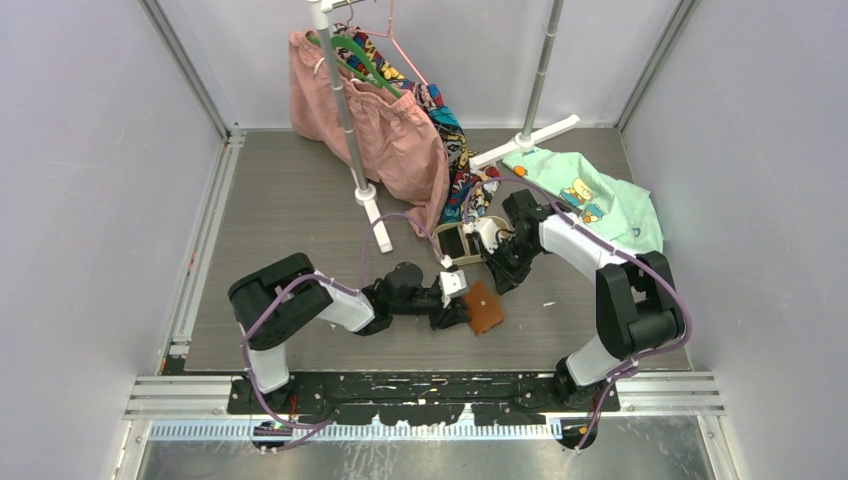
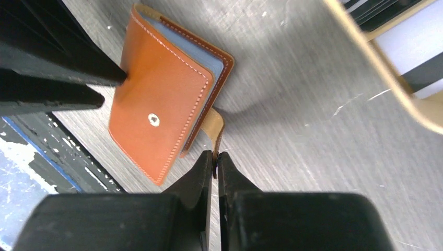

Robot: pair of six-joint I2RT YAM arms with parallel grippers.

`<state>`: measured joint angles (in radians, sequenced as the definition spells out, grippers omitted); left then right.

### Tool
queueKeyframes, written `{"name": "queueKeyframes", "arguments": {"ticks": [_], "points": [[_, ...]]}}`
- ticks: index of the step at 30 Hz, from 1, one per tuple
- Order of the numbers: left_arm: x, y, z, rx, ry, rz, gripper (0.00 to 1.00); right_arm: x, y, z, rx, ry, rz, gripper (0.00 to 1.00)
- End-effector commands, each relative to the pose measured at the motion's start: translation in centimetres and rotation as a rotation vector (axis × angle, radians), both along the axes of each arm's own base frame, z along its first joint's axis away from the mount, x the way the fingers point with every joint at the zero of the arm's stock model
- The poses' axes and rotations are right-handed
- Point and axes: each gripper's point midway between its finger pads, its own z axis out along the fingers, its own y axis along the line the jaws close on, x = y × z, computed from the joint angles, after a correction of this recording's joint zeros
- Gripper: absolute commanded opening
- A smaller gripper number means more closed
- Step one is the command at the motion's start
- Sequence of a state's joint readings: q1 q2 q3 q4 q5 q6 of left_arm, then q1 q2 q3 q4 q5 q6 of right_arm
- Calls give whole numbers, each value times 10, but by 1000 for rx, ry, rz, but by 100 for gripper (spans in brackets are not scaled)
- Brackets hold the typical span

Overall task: Put the credit cards into the card holder
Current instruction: Close the card holder at the center of the board.

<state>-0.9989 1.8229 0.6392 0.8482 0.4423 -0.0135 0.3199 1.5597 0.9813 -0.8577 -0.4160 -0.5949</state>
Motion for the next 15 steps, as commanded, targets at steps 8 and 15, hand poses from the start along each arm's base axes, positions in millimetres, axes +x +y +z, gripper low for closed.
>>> {"name": "queueKeyframes", "arguments": {"ticks": [8,15], "points": [[19,-35,22,-92,-50,22,29,30,36,17,55,-30,62,8],[26,-37,9,-75,-33,63,29,25,36,15,76,30,27,20]]}}
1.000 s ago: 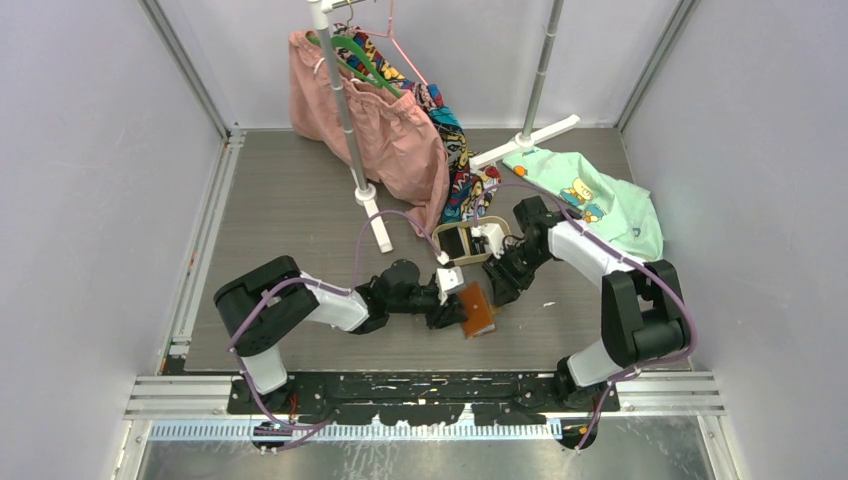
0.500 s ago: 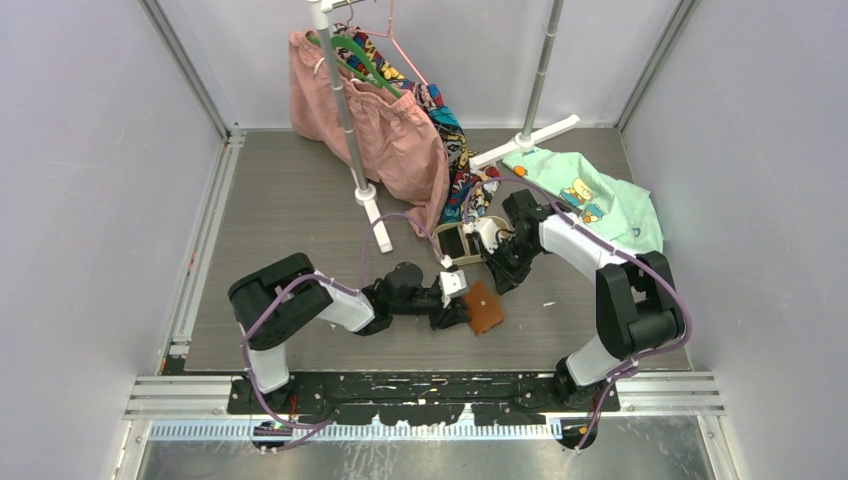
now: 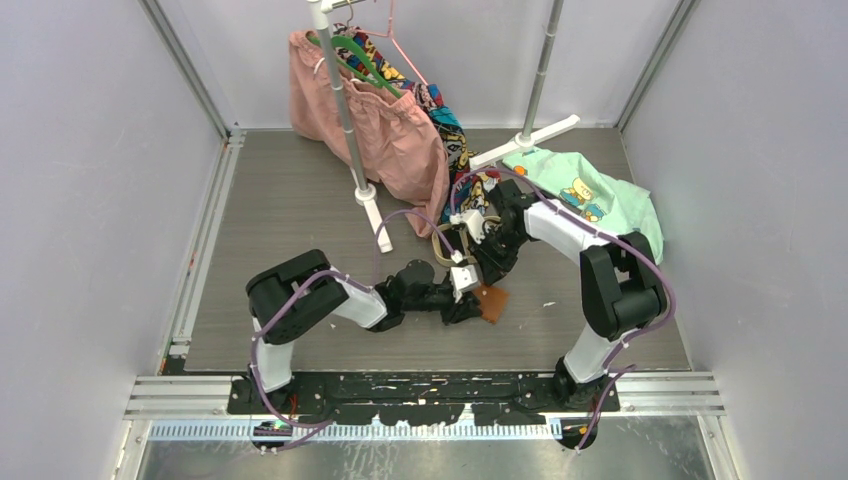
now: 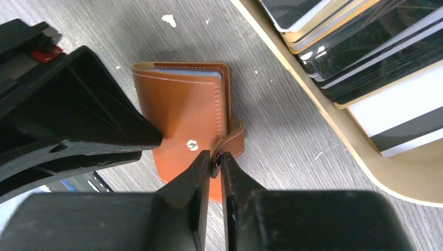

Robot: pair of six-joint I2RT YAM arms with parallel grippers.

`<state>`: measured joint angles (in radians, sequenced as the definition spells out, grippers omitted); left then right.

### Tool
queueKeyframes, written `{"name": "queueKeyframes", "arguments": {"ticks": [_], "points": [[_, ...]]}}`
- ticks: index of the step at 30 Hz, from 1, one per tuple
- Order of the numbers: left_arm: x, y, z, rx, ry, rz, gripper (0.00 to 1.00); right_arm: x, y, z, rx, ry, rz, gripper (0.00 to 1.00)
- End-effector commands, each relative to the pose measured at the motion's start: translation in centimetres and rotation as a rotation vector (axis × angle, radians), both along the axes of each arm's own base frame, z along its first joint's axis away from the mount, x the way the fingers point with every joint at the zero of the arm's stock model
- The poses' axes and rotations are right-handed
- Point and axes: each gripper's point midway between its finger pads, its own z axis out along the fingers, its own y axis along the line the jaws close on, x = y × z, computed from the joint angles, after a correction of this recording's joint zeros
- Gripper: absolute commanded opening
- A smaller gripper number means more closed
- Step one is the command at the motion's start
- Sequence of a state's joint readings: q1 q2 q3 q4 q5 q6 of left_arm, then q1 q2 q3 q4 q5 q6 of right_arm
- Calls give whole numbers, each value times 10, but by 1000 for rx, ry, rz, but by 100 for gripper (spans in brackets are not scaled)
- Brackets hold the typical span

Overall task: Put the credit cards into the card holder
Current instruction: Close the card holder at the center of the board.

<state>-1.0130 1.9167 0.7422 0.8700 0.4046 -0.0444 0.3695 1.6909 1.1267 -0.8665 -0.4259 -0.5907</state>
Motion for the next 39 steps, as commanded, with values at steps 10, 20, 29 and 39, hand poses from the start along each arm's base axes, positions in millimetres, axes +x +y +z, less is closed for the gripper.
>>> {"name": "queueKeyframes", "arguments": {"ticks": [10,20,29,39], "points": [[11,1,-10,-54,93,85,18,5,0,40,259,63,-110,33],[9,6,-13,-66,146,95,16,8,-3,37,343,-342,285,53],[9,3,-13,-81,157,87,17,13,-13,18,310,-291,293,51],[9,5,-14,-86,165,90,17,15,-11,14,322,-231,314,29]]}}
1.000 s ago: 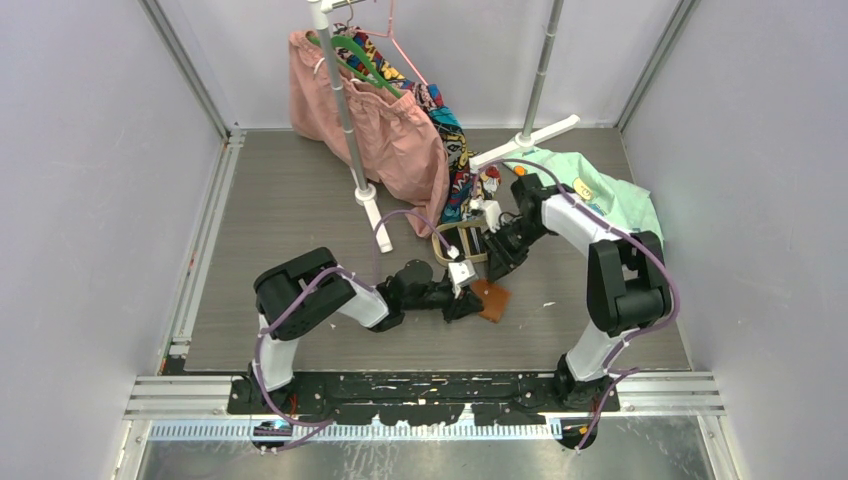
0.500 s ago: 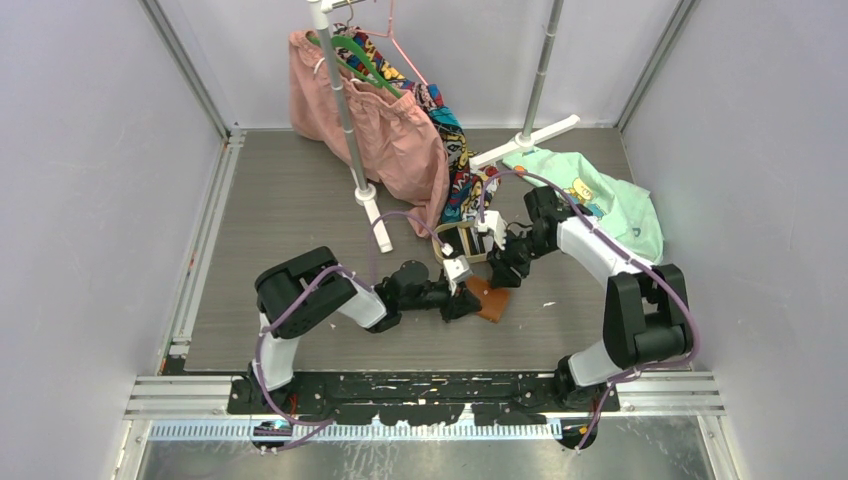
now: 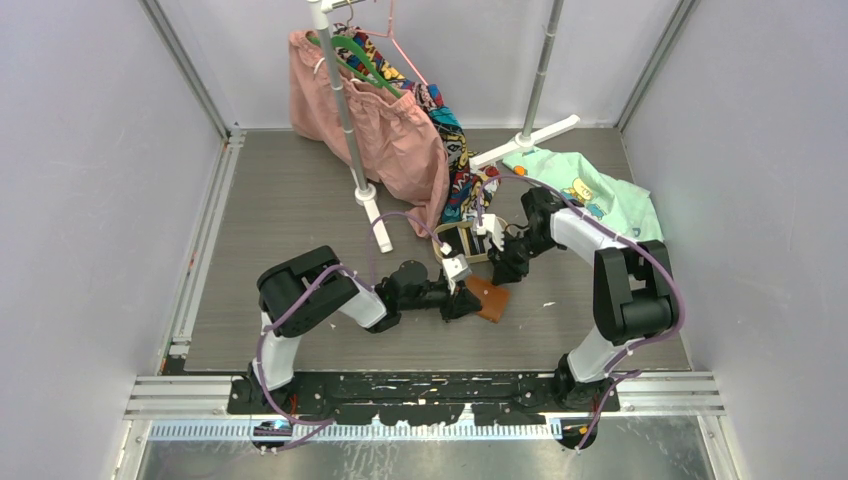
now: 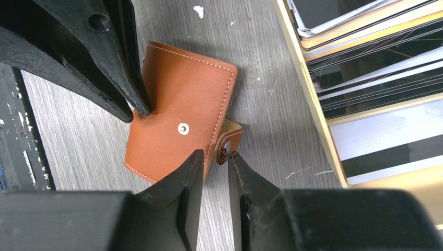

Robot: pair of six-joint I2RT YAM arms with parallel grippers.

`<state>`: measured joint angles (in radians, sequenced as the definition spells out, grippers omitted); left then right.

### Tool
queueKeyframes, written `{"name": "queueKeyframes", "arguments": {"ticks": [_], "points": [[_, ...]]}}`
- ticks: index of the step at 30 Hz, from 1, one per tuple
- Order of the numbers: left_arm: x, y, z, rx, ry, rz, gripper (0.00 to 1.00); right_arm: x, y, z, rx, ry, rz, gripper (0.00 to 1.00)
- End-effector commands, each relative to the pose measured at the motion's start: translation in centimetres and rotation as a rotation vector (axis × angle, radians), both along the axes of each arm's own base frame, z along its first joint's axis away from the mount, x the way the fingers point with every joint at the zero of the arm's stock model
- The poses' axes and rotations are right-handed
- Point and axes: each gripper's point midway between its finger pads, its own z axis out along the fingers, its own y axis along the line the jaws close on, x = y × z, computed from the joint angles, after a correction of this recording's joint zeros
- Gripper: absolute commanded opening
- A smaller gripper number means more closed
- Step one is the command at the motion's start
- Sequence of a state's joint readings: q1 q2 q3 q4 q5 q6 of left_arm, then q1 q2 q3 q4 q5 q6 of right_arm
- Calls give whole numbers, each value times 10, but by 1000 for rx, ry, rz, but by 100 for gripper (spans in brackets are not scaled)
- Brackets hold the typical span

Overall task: Put the credit cards into the card holder
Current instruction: Close the card holder at the center of the board.

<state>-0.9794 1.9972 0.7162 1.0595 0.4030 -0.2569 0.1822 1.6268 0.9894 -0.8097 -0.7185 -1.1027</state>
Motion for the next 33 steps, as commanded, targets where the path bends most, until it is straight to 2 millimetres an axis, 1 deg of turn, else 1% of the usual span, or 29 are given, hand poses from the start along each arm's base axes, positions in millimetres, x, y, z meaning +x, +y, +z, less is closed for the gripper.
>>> {"name": "queueKeyframes", "arguments": {"ticks": [1,4,8,11,14,15,23,28,33], "points": [[0,4,-11,15,8,2,17,11,6,15,40,-40,30,29],[0,4,-11,14,9,4,16,12,7,17,42,-50,31,29],[0,5,-11,14,12,6,16,10,8,19,50,-48,31,24],[1,4,-11,12,14,6,16,9,9,19,55,-38,36,16],[0,4,-11,12,17,6,16,7,9,18,54,-22,46,4],[0,4,-12,12,20,6,16,6,9,19,56,-19,49,2],[2,4,-9,-24,72,20,14,0,9,23,56,-85,79,1],[5,6,-5,-65,109,32,12,-17,13,17,27,-117,188,1],[4,7,-9,-65,131,34,10,-21,15,9,-41,-151,240,1]]}}
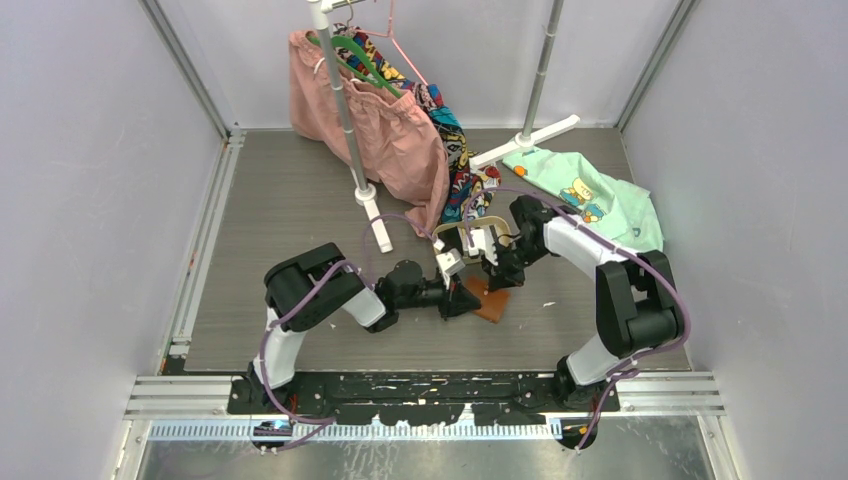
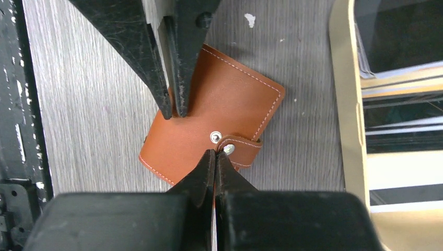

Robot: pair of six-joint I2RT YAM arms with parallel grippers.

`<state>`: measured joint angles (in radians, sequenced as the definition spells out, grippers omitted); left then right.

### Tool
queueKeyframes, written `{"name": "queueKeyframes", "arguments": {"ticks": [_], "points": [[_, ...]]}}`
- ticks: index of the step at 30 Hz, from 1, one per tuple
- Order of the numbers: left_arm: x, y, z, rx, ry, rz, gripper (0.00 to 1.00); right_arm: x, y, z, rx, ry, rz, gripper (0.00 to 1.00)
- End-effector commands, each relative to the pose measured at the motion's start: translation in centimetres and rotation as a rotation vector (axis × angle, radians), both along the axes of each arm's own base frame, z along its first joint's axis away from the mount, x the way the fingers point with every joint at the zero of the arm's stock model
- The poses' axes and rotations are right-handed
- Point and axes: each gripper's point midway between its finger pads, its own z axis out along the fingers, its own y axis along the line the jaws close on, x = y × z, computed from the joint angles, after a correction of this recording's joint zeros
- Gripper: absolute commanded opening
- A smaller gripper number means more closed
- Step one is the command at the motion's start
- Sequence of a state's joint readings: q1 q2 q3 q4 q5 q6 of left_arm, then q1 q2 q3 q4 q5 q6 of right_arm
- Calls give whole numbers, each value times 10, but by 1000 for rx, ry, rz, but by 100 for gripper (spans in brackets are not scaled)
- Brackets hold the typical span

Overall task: Put the credit cards into the card holder
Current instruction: Close the card holder at the center of the board.

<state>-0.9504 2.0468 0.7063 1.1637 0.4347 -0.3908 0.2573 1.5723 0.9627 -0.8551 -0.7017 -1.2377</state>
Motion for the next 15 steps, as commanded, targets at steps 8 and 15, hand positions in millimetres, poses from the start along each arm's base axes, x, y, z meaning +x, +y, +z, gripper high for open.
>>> {"name": "queueKeyframes", "arguments": {"ticks": [8,15], "points": [[2,6,-11,-8,41,15,8,-10,2,-4,-90,-109,125,1],[2,7,-10,-19,47,20,7,2,4,-1,-101,-136,65,1]]}}
